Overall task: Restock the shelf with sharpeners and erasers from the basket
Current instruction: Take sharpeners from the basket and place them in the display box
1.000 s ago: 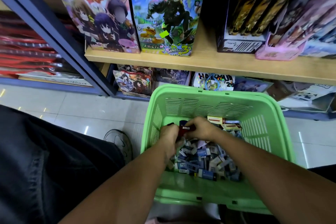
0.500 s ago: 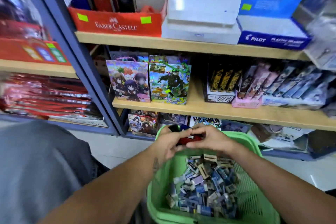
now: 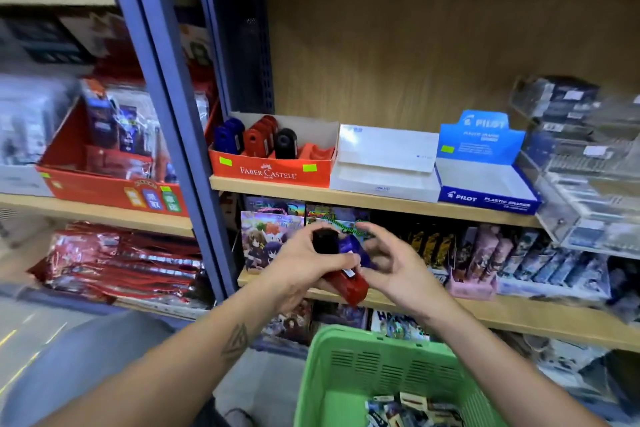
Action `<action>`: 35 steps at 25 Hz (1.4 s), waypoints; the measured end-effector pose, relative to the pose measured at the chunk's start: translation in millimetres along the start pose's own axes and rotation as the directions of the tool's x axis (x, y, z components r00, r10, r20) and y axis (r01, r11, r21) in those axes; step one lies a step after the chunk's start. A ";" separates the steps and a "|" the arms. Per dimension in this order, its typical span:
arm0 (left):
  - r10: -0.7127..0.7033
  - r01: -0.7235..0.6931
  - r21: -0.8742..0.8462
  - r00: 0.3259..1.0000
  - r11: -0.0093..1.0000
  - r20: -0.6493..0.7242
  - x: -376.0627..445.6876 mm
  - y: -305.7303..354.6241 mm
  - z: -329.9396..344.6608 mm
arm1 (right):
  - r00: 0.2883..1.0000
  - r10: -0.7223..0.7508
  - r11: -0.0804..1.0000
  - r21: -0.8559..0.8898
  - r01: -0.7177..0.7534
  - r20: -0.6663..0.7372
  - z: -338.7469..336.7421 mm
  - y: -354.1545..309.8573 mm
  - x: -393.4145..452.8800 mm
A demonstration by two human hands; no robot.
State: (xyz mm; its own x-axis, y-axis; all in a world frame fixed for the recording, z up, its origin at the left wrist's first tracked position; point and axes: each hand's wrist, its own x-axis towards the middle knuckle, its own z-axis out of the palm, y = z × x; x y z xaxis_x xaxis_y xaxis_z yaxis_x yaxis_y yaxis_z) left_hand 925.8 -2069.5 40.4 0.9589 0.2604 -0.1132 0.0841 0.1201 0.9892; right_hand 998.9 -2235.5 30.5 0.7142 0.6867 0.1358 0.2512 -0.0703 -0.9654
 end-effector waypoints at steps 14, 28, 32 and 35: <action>0.496 -0.469 0.173 0.850 0.866 -0.178 35.5 163.1 -50.2 | 0.879 -0.400 0.899 -0.299 0.320 -0.259 3.4 -144.5 111.7; 0.494 -0.434 0.237 0.769 0.869 -0.404 53.0 156.7 -89.3 | 0.890 -0.426 0.681 -0.705 0.197 -0.163 6.6 -116.7 159.7; 0.509 -0.446 0.247 0.737 0.860 -0.444 51.3 156.1 -92.2 | 0.923 -0.376 0.655 -0.729 0.199 -0.086 5.9 -117.9 161.8; 0.496 -0.449 0.214 0.744 0.868 -0.448 52.8 154.9 -90.4 | 0.928 -0.367 0.661 -0.721 0.207 -0.069 7.4 -112.6 160.2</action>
State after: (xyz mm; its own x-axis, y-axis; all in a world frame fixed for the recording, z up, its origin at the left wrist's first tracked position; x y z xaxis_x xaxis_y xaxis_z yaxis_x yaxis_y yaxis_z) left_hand 964.9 -1950.5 179.2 0.6335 0.6827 0.3642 -0.2991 -0.2180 0.9290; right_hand 1080.1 -2112.3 159.3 0.6157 0.6126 0.4956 0.7854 -0.4260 -0.4491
